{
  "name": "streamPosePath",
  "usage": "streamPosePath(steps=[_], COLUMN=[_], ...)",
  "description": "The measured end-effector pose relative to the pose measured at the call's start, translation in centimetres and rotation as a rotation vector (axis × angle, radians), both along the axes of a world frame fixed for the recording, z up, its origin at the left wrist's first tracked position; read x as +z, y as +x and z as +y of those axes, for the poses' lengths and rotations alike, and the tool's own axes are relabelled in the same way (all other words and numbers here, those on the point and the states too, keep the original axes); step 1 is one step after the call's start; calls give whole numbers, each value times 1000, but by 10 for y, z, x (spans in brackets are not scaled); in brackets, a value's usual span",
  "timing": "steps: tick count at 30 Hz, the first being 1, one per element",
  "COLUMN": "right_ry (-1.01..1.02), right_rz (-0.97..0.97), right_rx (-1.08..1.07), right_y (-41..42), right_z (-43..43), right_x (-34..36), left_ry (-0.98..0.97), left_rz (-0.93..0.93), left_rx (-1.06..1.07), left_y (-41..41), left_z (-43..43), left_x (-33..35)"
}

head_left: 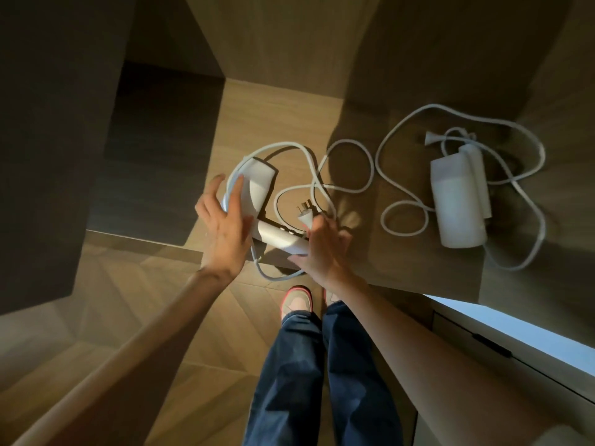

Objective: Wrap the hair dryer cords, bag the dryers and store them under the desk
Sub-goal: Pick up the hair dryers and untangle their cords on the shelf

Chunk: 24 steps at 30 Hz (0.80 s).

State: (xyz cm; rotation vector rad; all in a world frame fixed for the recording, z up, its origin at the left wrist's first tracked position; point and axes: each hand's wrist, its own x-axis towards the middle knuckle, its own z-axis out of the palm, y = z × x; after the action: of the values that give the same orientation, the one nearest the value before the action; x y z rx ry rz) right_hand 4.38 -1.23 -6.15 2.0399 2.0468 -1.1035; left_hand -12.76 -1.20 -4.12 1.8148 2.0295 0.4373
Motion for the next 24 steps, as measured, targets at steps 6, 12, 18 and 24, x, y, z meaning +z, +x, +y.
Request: streamPosePath(steps=[6,12,18,24], right_ry=[69,237,298,411], right_rz=[-119,-301,-148,-234], right_rx=[100,272,236,225], right_y=[-4,-4,9,33], right_z=[4,10,5,-21], right_x=[-12,-5,39,116], left_ry=[-322,-362,-280,-223], left_rz=[-95,-129,-188,-193], left_rx=[47,81,75,39], left_y=[-4,-3,-2,15], left_z=[17,21,2,-24], left_x=[-2,4,41,117])
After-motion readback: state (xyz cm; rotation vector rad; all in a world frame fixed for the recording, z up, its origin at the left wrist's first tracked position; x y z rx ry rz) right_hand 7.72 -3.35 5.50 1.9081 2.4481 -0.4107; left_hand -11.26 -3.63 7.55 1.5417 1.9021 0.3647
